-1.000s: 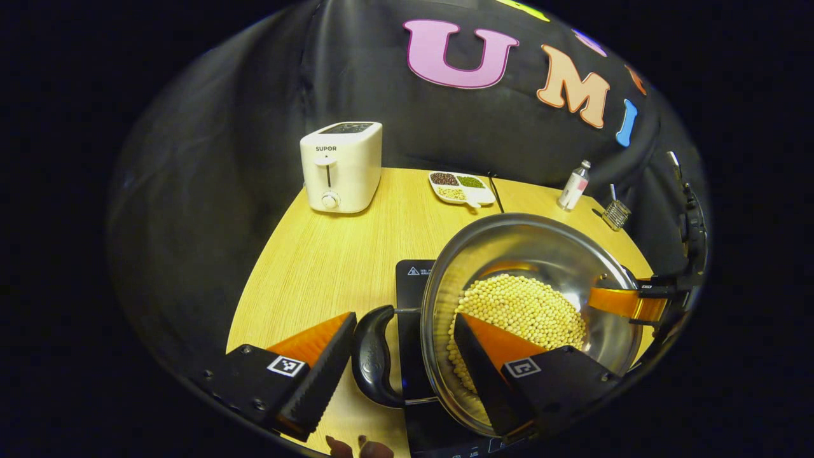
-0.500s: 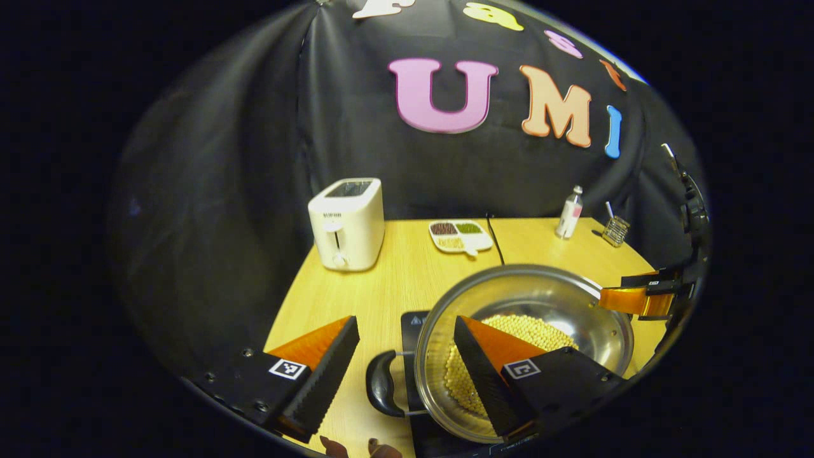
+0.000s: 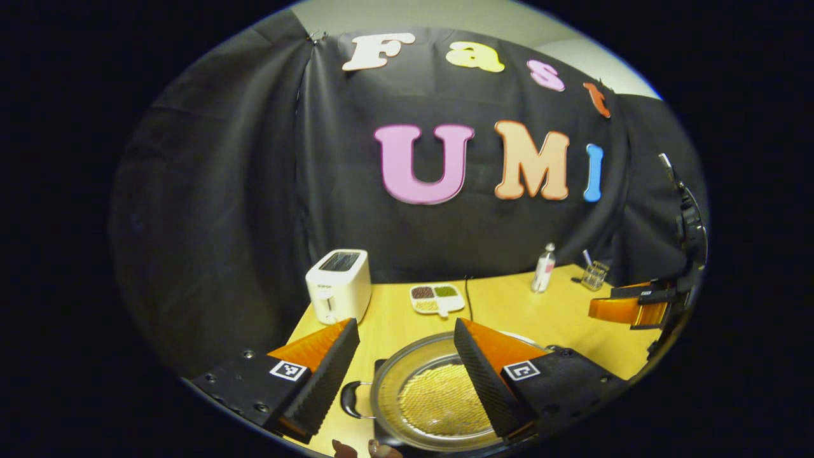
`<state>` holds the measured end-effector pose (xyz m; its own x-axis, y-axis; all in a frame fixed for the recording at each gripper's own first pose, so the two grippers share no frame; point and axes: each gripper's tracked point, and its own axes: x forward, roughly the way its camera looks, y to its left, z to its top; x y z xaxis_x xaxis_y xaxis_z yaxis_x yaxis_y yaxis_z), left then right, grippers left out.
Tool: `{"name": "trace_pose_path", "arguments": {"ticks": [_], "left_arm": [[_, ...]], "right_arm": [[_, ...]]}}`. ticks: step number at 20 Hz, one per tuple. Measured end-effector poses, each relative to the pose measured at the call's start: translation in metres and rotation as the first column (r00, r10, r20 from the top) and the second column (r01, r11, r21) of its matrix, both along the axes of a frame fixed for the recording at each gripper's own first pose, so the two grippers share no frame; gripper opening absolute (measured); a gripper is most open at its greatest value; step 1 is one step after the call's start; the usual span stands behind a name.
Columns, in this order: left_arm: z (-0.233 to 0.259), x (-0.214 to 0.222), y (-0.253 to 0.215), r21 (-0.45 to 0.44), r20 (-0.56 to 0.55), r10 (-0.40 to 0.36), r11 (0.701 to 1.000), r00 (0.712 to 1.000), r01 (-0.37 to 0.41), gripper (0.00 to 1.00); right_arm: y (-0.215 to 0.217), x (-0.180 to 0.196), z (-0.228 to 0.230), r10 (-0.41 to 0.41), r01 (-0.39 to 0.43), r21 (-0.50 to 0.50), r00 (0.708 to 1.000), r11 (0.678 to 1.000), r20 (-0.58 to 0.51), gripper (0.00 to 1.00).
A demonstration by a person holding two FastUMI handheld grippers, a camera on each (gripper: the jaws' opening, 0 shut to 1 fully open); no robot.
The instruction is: First push the handle of the pot to place it horizontally, then grasp the pot with both hands and set it on the induction cooktop.
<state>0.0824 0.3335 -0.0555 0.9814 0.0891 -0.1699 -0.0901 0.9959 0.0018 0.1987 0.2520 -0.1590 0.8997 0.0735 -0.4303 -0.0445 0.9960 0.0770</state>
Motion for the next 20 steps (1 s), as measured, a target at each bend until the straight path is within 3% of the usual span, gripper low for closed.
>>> {"name": "trace_pose_path", "arguments": {"ticks": [6,10,14,15,16,20], "left_arm": [[0.066,-0.012,-0.095,0.0,0.139,-0.004,1.0,0.99,0.004,0.96],[0.092,-0.022,-0.169,-0.007,0.205,-0.001,1.0,0.979,0.002,0.94],[0.115,-0.029,-0.24,-0.055,0.323,-0.007,0.998,0.946,0.026,0.96],[0.116,-0.032,-0.252,-0.055,0.339,0.001,0.998,0.941,0.019,0.96],[0.118,-0.034,-0.261,-0.047,0.354,0.01,0.999,0.935,0.008,0.93],[0.117,-0.039,-0.299,-0.038,0.384,-0.009,0.999,0.923,0.026,0.94]], "right_arm": [[-0.054,-0.025,0.07,0.084,-0.082,-0.018,0.98,0.996,0.18,0.97],[-0.112,-0.046,0.111,0.095,-0.091,-0.025,0.953,0.996,0.286,0.94],[-0.151,-0.073,0.125,0.136,-0.138,-0.019,0.931,0.99,0.338,0.94],[-0.161,-0.077,0.128,0.137,-0.138,-0.023,0.926,0.99,0.352,0.98],[-0.169,-0.083,0.131,0.134,-0.135,-0.022,0.922,0.991,0.364,0.94],[-0.187,-0.093,0.137,0.124,-0.135,0.002,0.912,0.991,0.39,0.94]]}}
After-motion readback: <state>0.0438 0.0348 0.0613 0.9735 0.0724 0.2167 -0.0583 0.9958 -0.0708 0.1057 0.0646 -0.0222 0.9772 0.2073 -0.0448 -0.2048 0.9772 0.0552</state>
